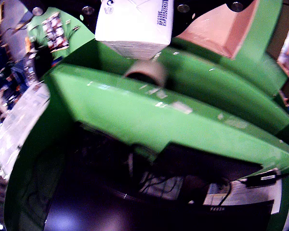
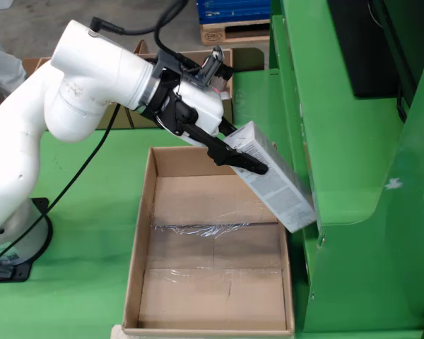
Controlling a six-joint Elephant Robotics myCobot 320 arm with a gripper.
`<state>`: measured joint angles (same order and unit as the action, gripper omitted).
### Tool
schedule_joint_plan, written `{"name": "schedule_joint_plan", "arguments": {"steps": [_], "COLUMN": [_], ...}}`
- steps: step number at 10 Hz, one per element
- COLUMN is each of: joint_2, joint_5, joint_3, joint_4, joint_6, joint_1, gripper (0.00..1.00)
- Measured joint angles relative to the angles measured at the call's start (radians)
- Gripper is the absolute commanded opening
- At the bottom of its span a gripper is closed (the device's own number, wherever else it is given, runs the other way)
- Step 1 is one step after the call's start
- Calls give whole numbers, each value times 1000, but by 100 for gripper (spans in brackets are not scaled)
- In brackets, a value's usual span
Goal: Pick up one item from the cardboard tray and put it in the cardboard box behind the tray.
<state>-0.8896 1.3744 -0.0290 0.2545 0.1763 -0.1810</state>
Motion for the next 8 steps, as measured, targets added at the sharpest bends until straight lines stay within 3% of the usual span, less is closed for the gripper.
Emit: {"name": "schedule_joint_plan", "arguments": {"steps": [2,4,8], "joint_2": [-17,43,51], "joint_5": [-249,-397,-404], "joint_3": [-2,0,1], "joint_4": [236,241,241], "joint_6": [77,112,193], "joint_1": [-64,-100,-176], "gripper": [0,0,0]}}
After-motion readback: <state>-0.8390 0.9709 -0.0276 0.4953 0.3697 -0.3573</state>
